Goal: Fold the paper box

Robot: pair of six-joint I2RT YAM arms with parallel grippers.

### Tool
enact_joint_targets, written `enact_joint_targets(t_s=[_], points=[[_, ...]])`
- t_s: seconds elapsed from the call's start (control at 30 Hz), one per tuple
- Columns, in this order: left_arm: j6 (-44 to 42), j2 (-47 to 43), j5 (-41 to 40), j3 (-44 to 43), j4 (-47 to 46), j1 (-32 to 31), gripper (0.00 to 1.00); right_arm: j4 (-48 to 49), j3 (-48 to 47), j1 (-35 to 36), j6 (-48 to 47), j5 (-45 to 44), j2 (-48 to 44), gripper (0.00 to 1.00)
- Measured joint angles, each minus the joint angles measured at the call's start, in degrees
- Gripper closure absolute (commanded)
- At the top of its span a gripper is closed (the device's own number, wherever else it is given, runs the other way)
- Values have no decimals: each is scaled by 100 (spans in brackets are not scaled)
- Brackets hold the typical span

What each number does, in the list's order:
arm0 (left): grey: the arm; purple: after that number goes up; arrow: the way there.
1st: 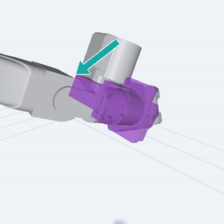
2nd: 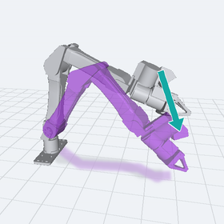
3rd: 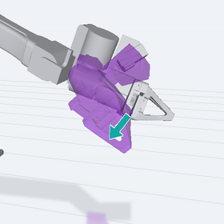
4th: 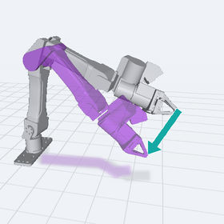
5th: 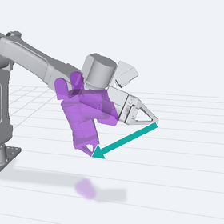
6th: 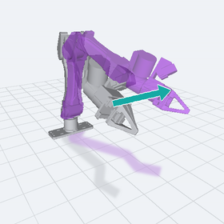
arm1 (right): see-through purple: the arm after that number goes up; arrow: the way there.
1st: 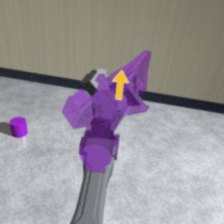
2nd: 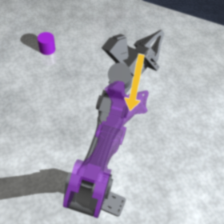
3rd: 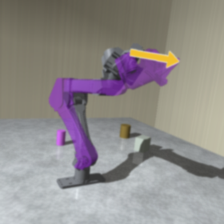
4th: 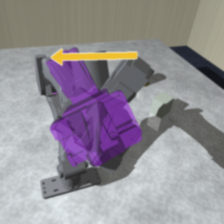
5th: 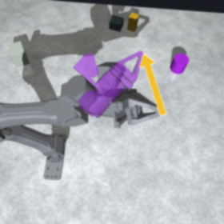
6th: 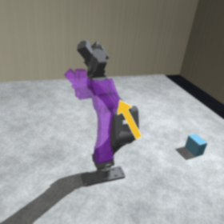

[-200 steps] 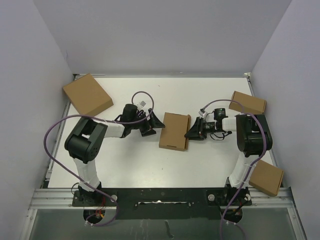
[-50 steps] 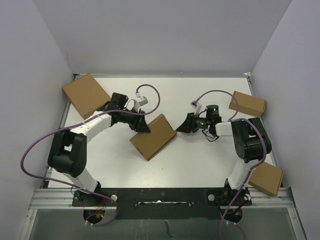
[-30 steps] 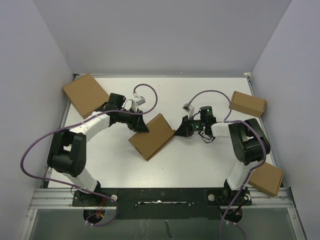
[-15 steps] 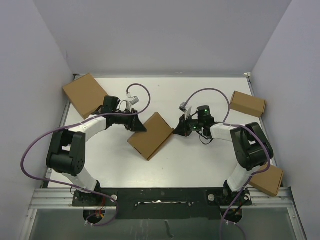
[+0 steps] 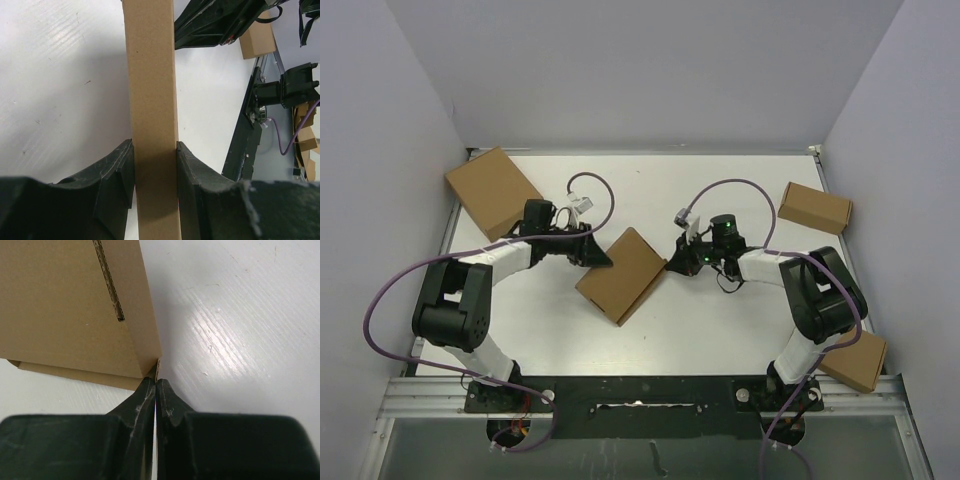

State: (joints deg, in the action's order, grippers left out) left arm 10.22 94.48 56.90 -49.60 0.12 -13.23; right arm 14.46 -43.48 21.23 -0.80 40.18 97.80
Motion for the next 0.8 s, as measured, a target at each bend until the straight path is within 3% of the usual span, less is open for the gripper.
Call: enact_joint_targets(t_s=[0.8], points=[[503, 326, 317, 153, -378, 299, 86, 48, 31, 101, -31, -90, 2, 100]])
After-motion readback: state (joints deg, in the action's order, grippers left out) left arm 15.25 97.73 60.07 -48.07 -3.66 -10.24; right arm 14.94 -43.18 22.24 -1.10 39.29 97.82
